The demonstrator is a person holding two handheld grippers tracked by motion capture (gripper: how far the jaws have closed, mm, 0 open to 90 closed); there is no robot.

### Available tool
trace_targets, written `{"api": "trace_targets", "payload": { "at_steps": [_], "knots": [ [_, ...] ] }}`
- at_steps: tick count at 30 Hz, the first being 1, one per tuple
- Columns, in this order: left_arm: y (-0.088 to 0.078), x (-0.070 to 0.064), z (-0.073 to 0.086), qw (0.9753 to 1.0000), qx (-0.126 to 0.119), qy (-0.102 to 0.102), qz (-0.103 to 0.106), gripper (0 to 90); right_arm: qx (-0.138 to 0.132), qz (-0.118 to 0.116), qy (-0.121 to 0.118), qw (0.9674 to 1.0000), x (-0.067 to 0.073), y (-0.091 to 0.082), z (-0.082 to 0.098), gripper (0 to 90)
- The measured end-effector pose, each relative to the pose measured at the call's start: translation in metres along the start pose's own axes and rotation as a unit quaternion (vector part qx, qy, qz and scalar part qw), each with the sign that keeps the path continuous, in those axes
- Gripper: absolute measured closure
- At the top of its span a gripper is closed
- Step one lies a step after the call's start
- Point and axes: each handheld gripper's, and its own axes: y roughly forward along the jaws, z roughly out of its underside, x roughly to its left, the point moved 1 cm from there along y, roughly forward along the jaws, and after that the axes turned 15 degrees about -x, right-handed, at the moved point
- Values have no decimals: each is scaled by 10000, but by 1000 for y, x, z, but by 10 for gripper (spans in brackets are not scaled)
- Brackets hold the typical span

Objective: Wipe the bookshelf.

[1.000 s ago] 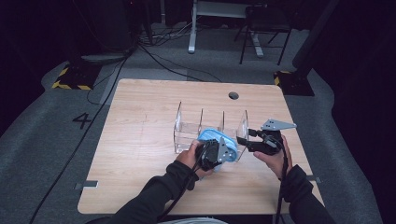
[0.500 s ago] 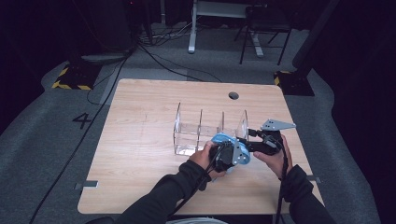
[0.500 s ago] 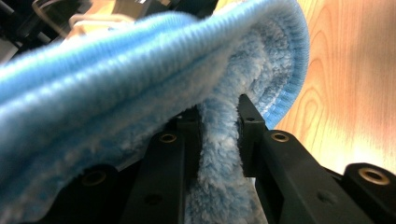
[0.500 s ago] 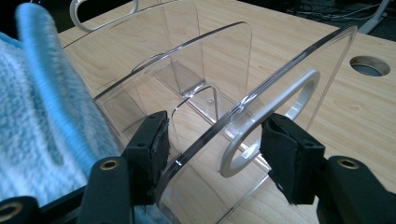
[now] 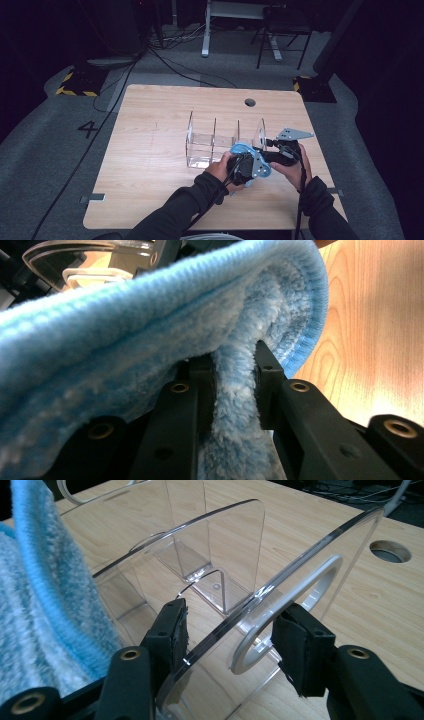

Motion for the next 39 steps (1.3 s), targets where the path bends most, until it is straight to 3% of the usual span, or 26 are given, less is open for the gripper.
{"api": "trace_targets", "payload": {
  "at_steps": [2,12,22,36,39],
  "knots": [
    [-2,1,2,10000,10,-18,-23,774,-9,-21,-4,10000,-1,-2,-2,431],
    [-12,7,11,9999,72,-79,-129,773,-138,55,-12,9999,-2,-11,-4,390],
    [-27,15,24,9995,80,-158,-258,773,-197,-23,-36,9998,-2,-15,-4,493],
    [-85,35,56,9971,262,-286,-660,771,-191,-74,39,9998,-3,-15,-4,498],
    [-102,40,68,9953,318,-378,-838,771,-192,-71,26,9998,-3,-15,-4,499]
  ]
}}
